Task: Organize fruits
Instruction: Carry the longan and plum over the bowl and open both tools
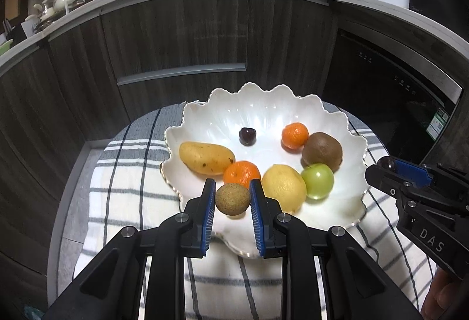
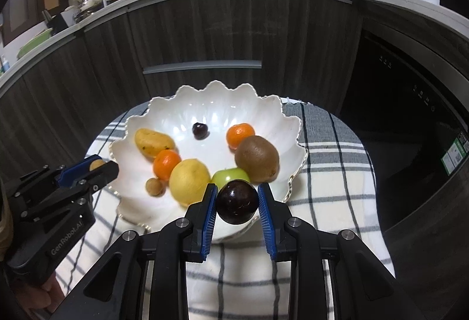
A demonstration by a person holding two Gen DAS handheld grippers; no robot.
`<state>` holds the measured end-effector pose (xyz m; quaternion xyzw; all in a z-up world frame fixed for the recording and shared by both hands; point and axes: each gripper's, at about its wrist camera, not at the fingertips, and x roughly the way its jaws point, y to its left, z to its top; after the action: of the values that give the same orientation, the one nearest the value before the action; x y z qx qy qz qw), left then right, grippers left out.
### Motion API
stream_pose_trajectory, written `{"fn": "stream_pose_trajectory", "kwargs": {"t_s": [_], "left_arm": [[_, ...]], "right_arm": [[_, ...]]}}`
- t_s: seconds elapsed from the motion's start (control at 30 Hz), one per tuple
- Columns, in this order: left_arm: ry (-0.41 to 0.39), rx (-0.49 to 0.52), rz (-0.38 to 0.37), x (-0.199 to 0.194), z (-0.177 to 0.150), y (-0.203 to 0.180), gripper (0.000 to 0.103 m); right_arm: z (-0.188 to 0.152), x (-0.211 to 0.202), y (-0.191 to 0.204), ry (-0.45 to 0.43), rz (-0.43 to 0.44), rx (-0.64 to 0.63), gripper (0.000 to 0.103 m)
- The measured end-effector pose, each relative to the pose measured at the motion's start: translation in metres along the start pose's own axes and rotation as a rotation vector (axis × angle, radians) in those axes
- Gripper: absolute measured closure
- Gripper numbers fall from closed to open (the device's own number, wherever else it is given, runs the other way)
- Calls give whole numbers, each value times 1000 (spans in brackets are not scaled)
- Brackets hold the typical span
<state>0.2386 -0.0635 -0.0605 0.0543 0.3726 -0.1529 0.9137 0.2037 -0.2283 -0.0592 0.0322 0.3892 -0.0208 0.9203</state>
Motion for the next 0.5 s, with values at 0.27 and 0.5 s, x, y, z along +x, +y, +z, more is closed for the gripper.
{"fn": "stream_pose_trajectory", "kwargs": {"t_s": [0.27,0.5], "left_arm": [[25,-10,10,28,5,7,79],[48,-34,16,47,8,12,79]], "right_arm": [[7,28,-5,29,-12,14,74],[10,49,-7,59,-23,39,74]]}}
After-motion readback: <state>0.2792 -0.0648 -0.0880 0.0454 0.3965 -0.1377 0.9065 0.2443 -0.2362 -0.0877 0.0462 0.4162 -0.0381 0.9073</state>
